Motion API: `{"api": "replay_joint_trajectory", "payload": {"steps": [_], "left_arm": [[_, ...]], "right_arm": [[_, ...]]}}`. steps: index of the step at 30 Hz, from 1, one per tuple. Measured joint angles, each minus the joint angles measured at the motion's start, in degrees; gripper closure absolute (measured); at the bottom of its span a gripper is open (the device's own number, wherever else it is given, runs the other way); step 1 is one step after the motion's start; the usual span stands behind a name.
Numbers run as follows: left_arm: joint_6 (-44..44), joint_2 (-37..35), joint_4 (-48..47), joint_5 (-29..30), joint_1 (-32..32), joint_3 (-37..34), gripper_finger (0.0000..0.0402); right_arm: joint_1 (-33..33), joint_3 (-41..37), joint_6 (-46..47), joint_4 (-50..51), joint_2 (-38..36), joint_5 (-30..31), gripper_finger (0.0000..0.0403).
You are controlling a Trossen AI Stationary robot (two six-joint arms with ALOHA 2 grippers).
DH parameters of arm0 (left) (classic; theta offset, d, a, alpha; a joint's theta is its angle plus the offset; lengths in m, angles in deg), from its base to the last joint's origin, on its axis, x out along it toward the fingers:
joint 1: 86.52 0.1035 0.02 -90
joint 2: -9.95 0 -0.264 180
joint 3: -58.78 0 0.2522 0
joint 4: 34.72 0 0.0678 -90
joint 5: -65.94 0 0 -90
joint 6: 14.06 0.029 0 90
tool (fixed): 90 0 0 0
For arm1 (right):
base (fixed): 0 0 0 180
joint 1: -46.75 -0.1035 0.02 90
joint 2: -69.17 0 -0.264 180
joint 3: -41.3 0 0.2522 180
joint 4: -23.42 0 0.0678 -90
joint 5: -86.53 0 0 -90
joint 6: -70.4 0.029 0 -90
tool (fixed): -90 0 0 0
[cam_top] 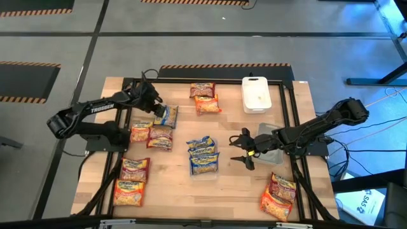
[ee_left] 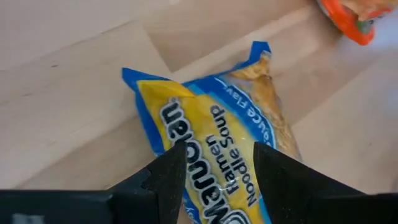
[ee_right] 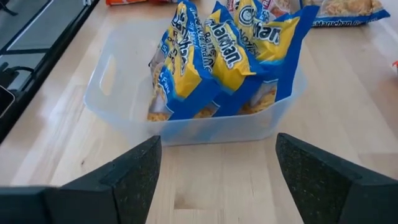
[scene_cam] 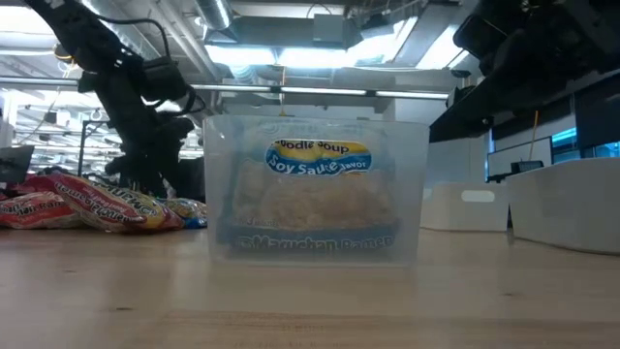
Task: Sort Maruchan noodles
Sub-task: Put the blue noodle pack into the transparent bin
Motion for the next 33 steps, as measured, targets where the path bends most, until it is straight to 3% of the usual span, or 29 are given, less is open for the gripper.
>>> {"api": "replay_joint_trajectory", "payload": {"steps": [9, 14, 19, 26, 33], "left_arm": [[1.7, 0.2, -3.0, 5.8, 2.8, 0.0, 0.0222], [3.5, 0.2, 1.9, 12.8, 2.8, 0.0, 0.0221], [2.4, 0.2, 3.4, 15.0, 2.5, 0.0, 0.0221], [2.6, 0.2, 4.6, 13.8, 1.9, 0.0, 0.0220], [-0.1, 3.6, 5.2, 5.2, 4.5, 0.0, 0.0172]], "right_arm": [[0.0, 0.0, -1.2, 0.1, 0.0, -0.5, 0.0104], [0.0, 0.0, -2.8, 0.0, 0.0, -0.5, 0.0104], [0.2, 0.0, -3.5, 0.0, 0.0, -0.5, 0.0104], [0.2, 0.0, -3.6, 1.0, 0.0, -0.5, 0.0104], [0.2, 0.0, -4.4, 1.2, 0.0, -0.5, 0.0104]]}}
